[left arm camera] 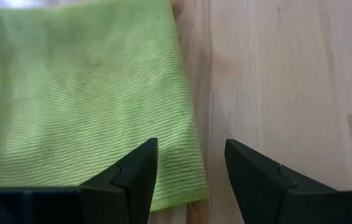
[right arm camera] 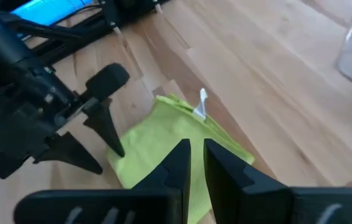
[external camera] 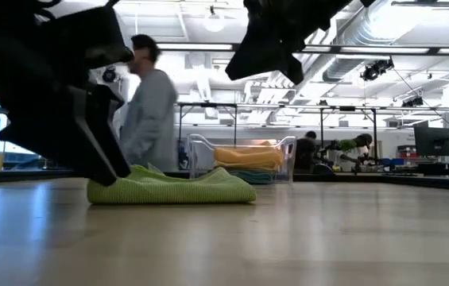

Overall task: Fold microfiber towels
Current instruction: Put the green towel into the transparent bin

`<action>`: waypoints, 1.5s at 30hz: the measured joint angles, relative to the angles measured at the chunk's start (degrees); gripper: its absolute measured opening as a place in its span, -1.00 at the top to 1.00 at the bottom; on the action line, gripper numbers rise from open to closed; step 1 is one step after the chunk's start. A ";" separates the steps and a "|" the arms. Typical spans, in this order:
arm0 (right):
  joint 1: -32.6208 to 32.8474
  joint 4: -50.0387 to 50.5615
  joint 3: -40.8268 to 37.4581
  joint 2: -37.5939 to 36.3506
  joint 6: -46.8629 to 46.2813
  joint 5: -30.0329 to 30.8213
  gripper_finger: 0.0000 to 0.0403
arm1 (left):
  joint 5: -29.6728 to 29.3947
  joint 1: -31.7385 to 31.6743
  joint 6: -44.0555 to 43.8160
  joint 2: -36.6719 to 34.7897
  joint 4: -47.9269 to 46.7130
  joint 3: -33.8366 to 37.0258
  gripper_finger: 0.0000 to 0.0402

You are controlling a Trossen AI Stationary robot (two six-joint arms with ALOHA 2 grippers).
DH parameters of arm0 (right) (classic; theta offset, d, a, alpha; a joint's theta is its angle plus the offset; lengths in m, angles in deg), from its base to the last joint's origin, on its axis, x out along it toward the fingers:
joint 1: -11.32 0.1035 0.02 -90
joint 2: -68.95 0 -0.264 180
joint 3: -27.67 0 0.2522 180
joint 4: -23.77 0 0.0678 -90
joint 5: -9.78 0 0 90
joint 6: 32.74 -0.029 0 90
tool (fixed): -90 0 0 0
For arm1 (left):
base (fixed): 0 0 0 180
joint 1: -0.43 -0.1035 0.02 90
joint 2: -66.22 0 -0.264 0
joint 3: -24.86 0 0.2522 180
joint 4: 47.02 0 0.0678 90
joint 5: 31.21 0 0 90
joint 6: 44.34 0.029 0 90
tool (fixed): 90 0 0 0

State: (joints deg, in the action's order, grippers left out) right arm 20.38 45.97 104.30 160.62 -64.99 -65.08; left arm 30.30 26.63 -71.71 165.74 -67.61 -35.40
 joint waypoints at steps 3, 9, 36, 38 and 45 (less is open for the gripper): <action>0.00 -0.01 0.00 -0.16 0.37 0.31 0.82 | 1.25 -0.72 -1.25 1.58 -3.86 -1.15 0.15; 0.11 0.98 0.00 -0.16 2.62 -0.45 0.82 | 2.39 -1.30 -3.94 3.10 -8.19 -2.80 0.44; 10.99 -5.92 0.02 9.64 25.26 -12.48 -0.27 | 3.82 -2.91 -15.28 -0.09 -0.84 -8.26 0.99; 11.23 -7.26 0.02 10.86 26.96 -11.18 -0.27 | 4.65 -3.62 -16.17 -0.11 0.15 -8.24 1.00; 11.37 -6.25 0.02 12.95 28.99 -4.13 -0.17 | 5.96 -4.87 -16.58 -0.11 2.84 -8.24 1.00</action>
State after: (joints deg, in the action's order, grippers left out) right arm 31.74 39.72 104.32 173.58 -36.00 -69.21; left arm 36.26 21.75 -88.29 165.63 -64.77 -43.64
